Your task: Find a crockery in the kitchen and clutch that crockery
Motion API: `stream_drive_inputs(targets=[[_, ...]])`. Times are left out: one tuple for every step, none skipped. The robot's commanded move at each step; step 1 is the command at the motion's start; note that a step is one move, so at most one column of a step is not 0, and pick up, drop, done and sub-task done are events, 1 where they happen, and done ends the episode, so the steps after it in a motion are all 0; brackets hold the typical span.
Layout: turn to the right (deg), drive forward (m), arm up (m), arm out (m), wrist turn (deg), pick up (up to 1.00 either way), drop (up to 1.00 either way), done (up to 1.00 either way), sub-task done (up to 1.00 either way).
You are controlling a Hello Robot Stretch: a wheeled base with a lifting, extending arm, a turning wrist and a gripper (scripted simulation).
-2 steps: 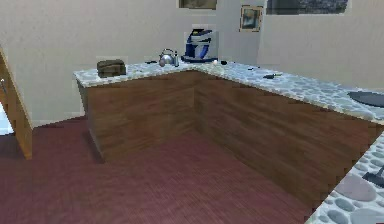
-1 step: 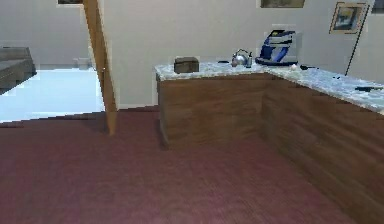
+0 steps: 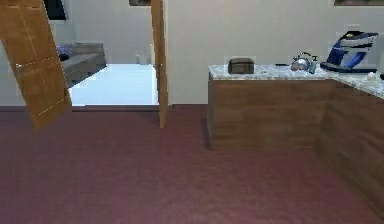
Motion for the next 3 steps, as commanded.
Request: stream_drive_inputs(targets=[[0.0, 0.2, 0.0, 0.0, 0.0, 0.0, 0.0, 0.0, 0.0], [39.0, 0.0, 0.0, 0.0, 0.0, 0.0, 0.0, 0.0, 0.0], [0.0, 0.2, 0.0, 0.0, 0.0, 0.0, 0.0, 0.0, 0.0]])
